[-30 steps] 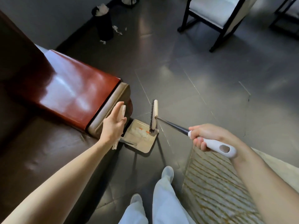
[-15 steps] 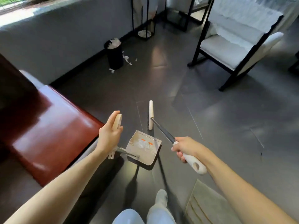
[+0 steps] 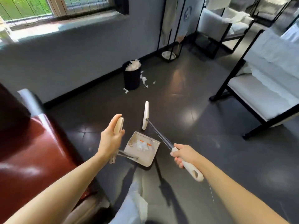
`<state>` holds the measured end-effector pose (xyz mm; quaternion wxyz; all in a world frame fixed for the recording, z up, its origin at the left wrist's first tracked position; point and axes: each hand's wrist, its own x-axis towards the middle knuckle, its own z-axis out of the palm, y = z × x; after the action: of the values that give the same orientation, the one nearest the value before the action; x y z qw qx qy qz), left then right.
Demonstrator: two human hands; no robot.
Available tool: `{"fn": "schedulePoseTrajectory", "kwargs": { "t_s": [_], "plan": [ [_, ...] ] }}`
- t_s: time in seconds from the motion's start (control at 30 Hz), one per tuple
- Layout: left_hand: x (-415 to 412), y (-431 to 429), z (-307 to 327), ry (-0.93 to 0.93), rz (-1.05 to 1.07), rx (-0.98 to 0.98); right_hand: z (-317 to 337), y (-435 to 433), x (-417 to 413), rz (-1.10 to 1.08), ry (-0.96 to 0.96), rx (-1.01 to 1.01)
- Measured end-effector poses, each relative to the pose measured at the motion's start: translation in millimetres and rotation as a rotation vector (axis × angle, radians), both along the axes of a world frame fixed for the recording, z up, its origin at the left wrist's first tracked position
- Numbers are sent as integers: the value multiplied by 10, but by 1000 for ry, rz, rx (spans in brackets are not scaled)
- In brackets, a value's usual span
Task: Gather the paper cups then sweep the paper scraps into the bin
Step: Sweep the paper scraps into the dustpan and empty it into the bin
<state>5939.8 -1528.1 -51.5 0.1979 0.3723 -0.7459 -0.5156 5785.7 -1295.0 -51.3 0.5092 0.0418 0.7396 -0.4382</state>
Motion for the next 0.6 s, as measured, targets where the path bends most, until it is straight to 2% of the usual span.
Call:
{"fn": "schedulePoseTrajectory", "kwargs": {
  "t_s": [0.23, 0.4, 0.5, 0.6],
  "plan": [
    [-1356, -799, 198, -22, 27, 59, 37, -690, -1468, 68, 53, 68],
    [-2331, -1276, 141, -43, 102, 47, -185, -965, -2575, 158, 139, 249],
    [-2956, -1499, 72, -60, 162, 42, -272, -1092, -3466, 170, 127, 256],
    [-3547, -1664, 25, -96, 248, 32, -216, -1180, -4457, 322, 136, 287]
  ]
}}
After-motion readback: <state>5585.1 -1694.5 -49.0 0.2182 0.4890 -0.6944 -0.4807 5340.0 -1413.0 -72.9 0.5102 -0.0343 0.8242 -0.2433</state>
